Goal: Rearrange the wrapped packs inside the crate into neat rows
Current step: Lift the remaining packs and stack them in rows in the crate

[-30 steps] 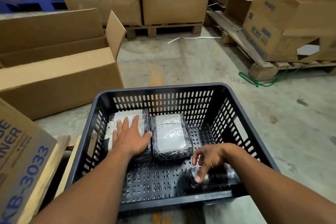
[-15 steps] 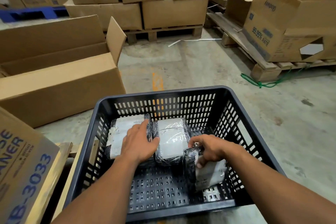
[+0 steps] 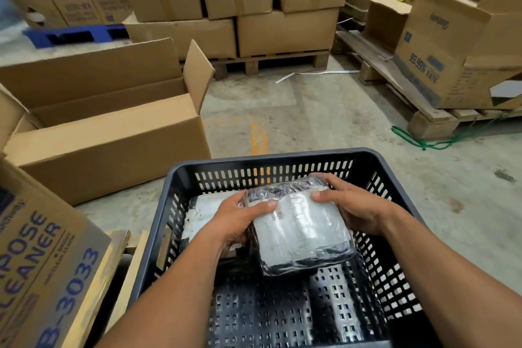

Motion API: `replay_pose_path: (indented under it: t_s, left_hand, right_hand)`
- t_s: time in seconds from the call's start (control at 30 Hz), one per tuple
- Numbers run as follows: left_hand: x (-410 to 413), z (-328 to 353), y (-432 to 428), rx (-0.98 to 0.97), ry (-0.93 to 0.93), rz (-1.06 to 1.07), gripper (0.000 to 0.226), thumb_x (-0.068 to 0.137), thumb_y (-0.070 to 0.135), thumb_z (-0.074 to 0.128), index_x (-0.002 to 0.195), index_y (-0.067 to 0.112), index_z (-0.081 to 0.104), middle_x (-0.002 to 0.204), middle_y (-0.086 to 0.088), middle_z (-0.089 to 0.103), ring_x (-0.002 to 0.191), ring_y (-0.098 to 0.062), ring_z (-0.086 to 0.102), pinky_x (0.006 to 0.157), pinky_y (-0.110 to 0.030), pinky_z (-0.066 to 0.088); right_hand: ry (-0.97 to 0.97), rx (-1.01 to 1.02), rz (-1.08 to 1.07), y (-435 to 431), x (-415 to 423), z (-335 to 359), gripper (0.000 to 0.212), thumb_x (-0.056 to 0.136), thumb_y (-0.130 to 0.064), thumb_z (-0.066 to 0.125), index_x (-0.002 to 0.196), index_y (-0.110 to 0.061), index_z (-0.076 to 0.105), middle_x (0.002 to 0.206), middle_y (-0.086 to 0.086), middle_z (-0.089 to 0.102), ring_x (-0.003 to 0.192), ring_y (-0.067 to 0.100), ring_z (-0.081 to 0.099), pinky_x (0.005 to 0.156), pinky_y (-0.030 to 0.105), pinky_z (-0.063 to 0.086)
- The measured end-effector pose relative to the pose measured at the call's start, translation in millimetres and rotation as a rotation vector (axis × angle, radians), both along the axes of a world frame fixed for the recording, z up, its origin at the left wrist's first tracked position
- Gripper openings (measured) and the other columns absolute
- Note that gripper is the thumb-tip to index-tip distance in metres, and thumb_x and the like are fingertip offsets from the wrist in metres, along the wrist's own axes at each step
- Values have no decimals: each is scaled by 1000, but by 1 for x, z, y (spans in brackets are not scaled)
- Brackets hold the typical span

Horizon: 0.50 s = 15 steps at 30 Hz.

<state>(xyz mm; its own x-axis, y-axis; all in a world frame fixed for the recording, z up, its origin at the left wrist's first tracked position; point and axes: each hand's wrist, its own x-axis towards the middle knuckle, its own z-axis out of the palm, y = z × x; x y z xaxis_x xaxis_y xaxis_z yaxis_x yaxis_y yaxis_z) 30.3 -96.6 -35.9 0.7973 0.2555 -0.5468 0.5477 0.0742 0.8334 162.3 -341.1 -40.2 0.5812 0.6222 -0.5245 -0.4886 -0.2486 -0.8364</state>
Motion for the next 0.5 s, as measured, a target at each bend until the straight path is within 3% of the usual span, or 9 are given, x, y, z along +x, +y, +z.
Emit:
replay_pose_path:
  t_s: [0.07,0.13,0.2,0.27,0.37,0.43,0.5]
  left_hand:
    - [-1,5,0,-45,-43,25,91,47,43,98,125,28,54,105,3,74,80,-13,79,64,-32,59]
    - [-1,7,-1,-91,-67,73,90,41,43,98,119,22,59,91,1,81,75,-13,80,56,-28,60]
    - [-1,5,0,-141,-52,119,93,41,42,98,124,22,61,97,-7,82,82,-25,80,63,-40,64]
    - [-2,5,3,-171,-9,73,83,54,32,100,126,25,59,107,-15,80,88,-34,79,75,-53,64]
    - [-4,0,9,-215,-19,37,72,63,18,97,127,27,64,112,-16,79,96,-39,77,91,-58,59]
    - [-2,1,14,-269,-76,38,74,60,16,96,128,25,70,116,-14,78,104,-39,75,100,-58,55]
    - [1,5,15,-269,-117,19,73,57,16,97,125,23,74,118,-12,78,107,-36,75,103,-55,54]
  right_hand:
    - [-8,50,19,7,1,0,69,68,-14,90,127,-40,66,129,22,69,111,45,71,89,60,59]
    - [-45,55,-7,12,1,2,68,60,-13,96,120,-28,68,121,22,74,104,44,74,88,64,59]
    - [-47,41,-99,13,-1,-1,88,50,-12,100,127,-22,58,114,23,77,93,41,77,80,60,63]
    - [-24,51,-153,11,-6,-7,101,47,-12,101,133,-16,49,119,27,72,91,40,77,77,53,64]
    - [16,61,-76,11,-12,-8,79,42,-27,103,100,-5,55,99,19,76,79,32,75,67,42,62]
    - [-7,-3,24,12,-12,-5,69,50,-32,100,96,-4,58,96,16,76,77,30,74,63,39,62]
    - [-40,-66,85,17,-12,-1,69,54,-28,98,106,-9,56,107,20,74,82,35,75,63,41,62]
